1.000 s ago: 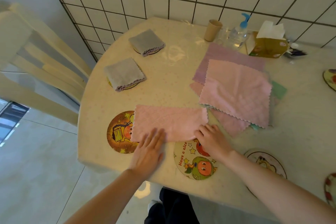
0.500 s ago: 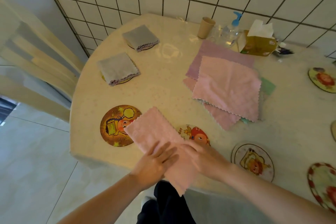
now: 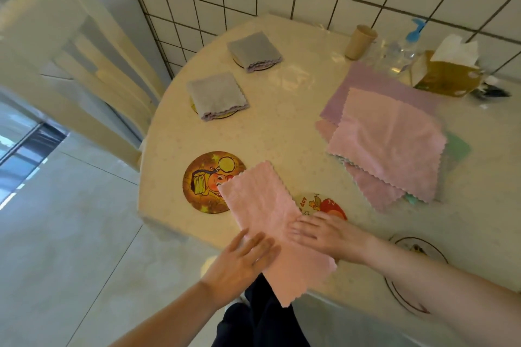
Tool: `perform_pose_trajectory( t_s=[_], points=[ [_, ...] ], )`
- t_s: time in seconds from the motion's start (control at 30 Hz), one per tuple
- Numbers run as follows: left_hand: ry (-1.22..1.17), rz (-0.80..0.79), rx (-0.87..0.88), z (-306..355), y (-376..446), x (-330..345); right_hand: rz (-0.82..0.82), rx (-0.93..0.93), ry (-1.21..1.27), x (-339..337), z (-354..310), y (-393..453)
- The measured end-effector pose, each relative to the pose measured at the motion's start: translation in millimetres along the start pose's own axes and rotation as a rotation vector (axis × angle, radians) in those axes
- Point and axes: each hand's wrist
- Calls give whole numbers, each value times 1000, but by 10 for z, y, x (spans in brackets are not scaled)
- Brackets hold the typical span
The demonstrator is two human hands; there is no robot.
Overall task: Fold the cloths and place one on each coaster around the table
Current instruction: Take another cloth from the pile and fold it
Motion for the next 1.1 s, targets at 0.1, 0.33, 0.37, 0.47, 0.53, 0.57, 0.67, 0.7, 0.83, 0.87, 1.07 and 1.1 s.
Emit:
perform_pose_trajectory(
  t_s=[0.1, 0.33, 0.37, 0.47, 0.53, 0.57, 0.67, 0.7, 0.83, 0.87, 1.07, 1.1],
  points=[
    [33, 79, 5, 77, 119, 43, 33, -81, -83, 46, 117, 41],
    [-37, 93, -9, 130, 109, -1, 43, -167, 4, -12, 251, 30],
    [-35, 59, -14, 144, 115, -19, 40, -175, 10, -17, 257, 20],
    [-77, 14, -41, 172, 181, -71, 45, -196, -9, -21, 288, 27],
    [-139, 10, -69, 136, 208, -138, 20, -185, 4, -55, 312, 25],
    [-227, 11, -100, 115, 214, -192, 2, -177, 25, -82, 322, 32],
    [-840, -61, -359, 32, 250, -475, -21, -100, 246, -128, 324, 83],
    [-1074, -63, -481, 0, 283, -577, -9, -31, 390, -166, 322, 111],
    [-1576, 134, -899, -205, 380, -719, 108, 248, 972, -368, 327, 274],
    [-1681, 190, -982, -251, 399, -710, 130, 311, 1170, -434, 330, 328],
    [-1929, 363, -1316, -377, 449, -541, 139, 511, 1596, -498, 508, 677],
    [-1926, 357, -1335, -381, 456, -541, 116, 554, 1594, -476, 534, 716]
  ],
)
Point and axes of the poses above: each hand's wrist, its own y-axis towards the middle knuckle, its own x-axis out of the palm, z = x × y, and after that the axes turned 2 degrees about -z, right-handed
